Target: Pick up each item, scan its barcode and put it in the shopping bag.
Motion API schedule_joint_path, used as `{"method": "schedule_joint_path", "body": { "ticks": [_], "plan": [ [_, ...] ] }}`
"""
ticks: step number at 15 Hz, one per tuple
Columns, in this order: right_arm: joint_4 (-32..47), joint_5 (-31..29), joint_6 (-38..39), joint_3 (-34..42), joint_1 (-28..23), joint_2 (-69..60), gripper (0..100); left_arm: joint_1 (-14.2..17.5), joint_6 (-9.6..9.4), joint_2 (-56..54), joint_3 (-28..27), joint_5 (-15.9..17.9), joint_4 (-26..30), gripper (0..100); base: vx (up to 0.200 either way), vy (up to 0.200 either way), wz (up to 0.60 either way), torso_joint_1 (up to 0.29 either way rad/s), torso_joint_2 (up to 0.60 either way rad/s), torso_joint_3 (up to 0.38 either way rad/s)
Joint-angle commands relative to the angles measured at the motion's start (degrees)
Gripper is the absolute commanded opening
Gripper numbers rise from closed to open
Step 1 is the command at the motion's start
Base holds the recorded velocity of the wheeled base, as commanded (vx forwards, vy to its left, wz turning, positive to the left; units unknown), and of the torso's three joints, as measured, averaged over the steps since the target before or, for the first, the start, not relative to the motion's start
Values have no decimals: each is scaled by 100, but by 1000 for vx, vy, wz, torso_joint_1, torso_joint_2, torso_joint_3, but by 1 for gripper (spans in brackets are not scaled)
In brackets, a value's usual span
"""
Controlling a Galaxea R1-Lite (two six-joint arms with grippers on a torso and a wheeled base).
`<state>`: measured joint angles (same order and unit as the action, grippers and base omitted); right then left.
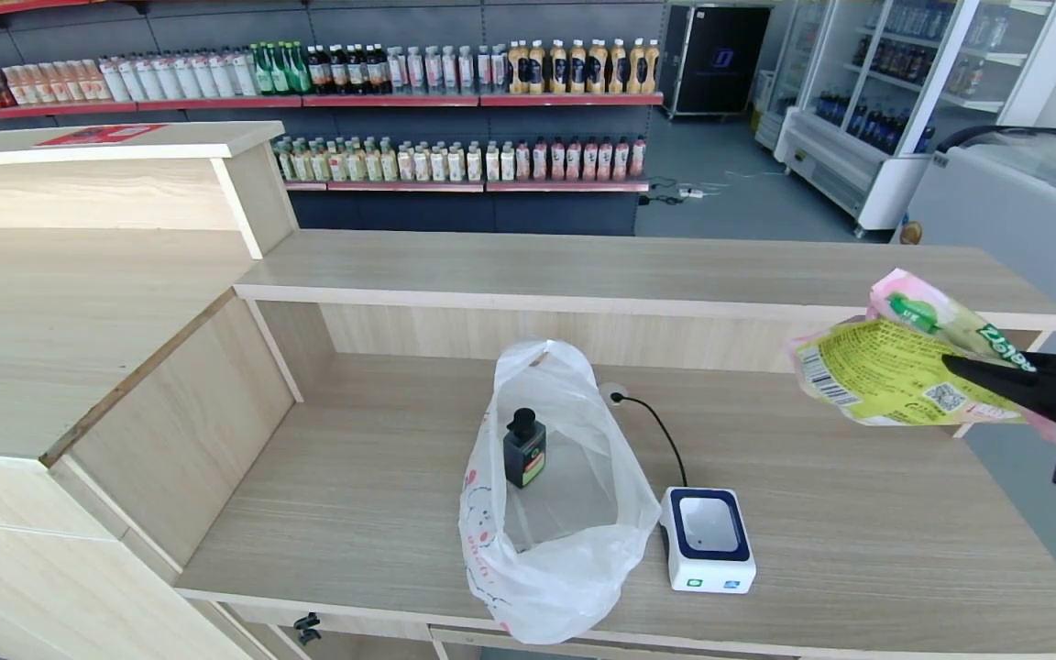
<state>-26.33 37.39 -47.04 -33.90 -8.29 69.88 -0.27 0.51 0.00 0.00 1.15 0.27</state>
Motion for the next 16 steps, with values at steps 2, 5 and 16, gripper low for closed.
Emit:
{"method": "schedule_joint_path", "body": {
  "ticks": [2,5,16],
  "plan": [
    [-285,14,-692,217,-24,378,0,0,2,0,0,0,0,100,0,0,0,0,0,0],
    [-250,32,-1975,296,-24,430,0,0,2,9,0,0,0,100,0,0,0,0,0,0],
    [163,366,-3768,499,64,1292,0,0,2,9,0,0,0,100,0,0,218,0,1,1]
  ]
}}
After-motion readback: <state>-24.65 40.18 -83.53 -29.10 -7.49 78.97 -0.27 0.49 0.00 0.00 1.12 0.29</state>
